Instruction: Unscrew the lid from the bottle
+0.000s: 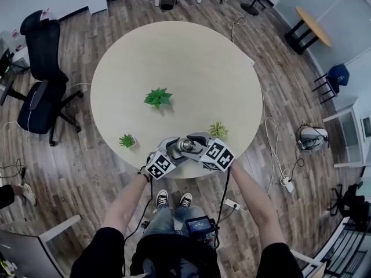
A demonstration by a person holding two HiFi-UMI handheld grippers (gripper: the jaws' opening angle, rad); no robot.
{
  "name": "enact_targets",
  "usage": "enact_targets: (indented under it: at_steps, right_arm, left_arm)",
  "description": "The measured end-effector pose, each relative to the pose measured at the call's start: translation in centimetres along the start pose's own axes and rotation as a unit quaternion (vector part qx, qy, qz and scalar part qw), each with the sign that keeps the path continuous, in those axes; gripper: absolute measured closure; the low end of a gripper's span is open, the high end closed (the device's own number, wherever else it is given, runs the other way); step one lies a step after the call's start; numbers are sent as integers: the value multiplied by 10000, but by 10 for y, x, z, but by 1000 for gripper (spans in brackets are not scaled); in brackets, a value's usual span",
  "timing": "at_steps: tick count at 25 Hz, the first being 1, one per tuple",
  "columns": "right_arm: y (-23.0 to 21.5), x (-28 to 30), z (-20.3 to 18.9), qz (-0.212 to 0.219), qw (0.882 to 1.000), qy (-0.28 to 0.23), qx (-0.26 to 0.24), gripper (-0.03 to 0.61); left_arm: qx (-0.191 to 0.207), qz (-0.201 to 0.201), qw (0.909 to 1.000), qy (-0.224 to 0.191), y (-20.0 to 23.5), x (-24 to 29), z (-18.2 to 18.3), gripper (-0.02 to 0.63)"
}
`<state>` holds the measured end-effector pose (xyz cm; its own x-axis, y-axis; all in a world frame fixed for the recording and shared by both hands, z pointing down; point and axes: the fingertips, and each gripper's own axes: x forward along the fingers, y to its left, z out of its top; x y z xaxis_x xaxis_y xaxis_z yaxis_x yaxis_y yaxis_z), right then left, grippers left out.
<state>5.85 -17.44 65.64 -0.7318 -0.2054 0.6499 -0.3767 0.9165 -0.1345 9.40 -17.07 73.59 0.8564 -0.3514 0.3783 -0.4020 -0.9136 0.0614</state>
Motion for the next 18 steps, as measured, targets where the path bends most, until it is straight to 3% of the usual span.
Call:
enact_targets:
  at_steps: [3,5,10,15,18]
  right_arm:
    - [-7,-21,11,-391,9929,-845,741,316]
    - [-16,-36,10,-688,9796,-1337,1332,316]
    - [-28,-68,-19,-1571,9171,-2330,2829,316]
    - [-28,-89,-53,-2842,8756,-2432,3055,316]
    - [-24,-94,-63,-3173,8615,-2419,3140,316]
  left_arm:
    - [0,41,10000,-9,0,-1,1,256]
    - [-17,101,9999,-25,1,-1,1,256]
    - [-142,308,9994,-39,3,-2,-1,256]
    - [-204,514,9985,-53,3,-1,-2,256]
    - [-218,611,9979,-47,4,-1,-2,256]
